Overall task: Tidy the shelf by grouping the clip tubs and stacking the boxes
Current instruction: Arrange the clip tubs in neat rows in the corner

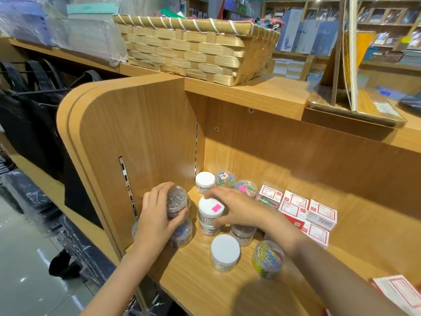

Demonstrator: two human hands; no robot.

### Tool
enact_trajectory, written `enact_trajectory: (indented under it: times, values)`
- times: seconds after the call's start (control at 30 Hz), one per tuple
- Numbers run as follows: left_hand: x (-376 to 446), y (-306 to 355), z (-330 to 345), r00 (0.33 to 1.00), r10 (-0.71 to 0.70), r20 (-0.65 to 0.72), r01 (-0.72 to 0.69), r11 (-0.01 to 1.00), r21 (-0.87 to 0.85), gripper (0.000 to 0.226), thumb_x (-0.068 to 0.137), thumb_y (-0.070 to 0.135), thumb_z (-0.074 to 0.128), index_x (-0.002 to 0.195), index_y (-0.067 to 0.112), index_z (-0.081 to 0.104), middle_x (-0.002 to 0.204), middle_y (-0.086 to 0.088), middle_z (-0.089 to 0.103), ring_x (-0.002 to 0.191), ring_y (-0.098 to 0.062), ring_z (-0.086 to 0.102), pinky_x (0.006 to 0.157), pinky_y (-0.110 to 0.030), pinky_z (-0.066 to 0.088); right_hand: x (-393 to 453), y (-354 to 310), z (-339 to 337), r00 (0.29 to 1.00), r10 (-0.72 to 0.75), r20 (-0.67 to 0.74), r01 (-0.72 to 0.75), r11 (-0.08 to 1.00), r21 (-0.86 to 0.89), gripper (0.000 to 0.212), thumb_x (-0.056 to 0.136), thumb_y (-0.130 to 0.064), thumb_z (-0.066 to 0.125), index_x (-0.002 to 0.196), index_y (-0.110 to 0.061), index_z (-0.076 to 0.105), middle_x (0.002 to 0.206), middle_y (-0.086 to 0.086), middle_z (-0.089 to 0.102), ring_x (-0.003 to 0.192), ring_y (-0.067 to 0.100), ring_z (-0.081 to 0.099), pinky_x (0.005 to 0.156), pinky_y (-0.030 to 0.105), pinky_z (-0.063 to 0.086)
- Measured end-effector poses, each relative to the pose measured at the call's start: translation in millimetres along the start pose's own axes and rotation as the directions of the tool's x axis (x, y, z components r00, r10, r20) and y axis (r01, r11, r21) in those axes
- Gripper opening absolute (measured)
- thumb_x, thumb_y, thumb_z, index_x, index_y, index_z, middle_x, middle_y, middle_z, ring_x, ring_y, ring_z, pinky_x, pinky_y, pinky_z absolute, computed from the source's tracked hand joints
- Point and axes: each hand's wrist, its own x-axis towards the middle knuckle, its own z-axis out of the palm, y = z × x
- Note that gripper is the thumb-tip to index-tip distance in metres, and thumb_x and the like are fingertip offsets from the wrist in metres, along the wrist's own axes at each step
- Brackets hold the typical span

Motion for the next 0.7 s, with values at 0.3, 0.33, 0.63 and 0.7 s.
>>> enact_trajectory:
  times: [0.3, 0.33, 0.63, 0.7]
  values:
    - [0.6, 2.7, -0.1, 1.000, 0.009, -0.001, -0.009, 1.000, -0.025, 0.059, 0.077, 0.025, 0.072, 0.127, 0.012, 0.045, 0.125, -0.001, 0.046, 0.109, -0.001, 0.029, 0.091, -0.022, 0.032, 35.3, -6.6, -35.5, 0.917, 0.142, -0.372, -0.071, 0.978, 0.197, 0.040, 0.072, -0.027, 0.076, 0.093, -0.020, 0.043, 0.102, -0.004, 0.051, 0.090, 0.014, 0.046, 0.067, 0.025, 0.036]
    - [0.4, 2.4, 0.5, 1.000, 0.004, -0.001, -0.004, 1.000, -0.023, 0.059, 0.077, 0.026, 0.072, 0.128, 0.012, 0.044, 0.125, 0.000, 0.046, 0.110, -0.001, 0.030, 0.091, -0.021, 0.032, 47.2, -7.4, -36.9, 0.910, 0.141, -0.389, -0.084, 0.983, 0.160, 0.040, 0.073, -0.027, 0.075, 0.092, -0.020, 0.041, 0.103, -0.004, 0.049, 0.093, 0.015, 0.045, 0.069, 0.027, 0.035]
    - [-0.2, -0.4, 2.4, 1.000, 0.009, -0.002, -0.009, 0.999, -0.037, 0.058, 0.077, 0.027, 0.071, 0.127, 0.014, 0.044, 0.125, 0.001, 0.046, 0.111, -0.005, 0.033, 0.091, -0.023, 0.035, 61.3, 3.1, -15.2, 0.920, 0.068, -0.387, -0.210, 0.917, -0.338, 0.029, 0.090, -0.027, 0.055, 0.115, -0.013, 0.058, 0.130, 0.006, 0.043, 0.121, 0.023, 0.034, 0.098, 0.035, 0.027]
    - [-0.3, 0.0, 1.8, 1.000, 0.010, 0.001, -0.010, 0.999, -0.039, 0.058, 0.078, 0.028, 0.071, 0.128, 0.014, 0.044, 0.125, 0.002, 0.045, 0.112, -0.005, 0.033, 0.092, -0.023, 0.035, 44.0, 0.8, -16.6, 0.942, 0.100, -0.321, -0.176, 0.960, -0.217, 0.030, 0.089, -0.034, 0.056, 0.112, -0.015, 0.060, 0.112, 0.002, 0.054, 0.113, 0.020, 0.042, 0.094, 0.034, 0.032]
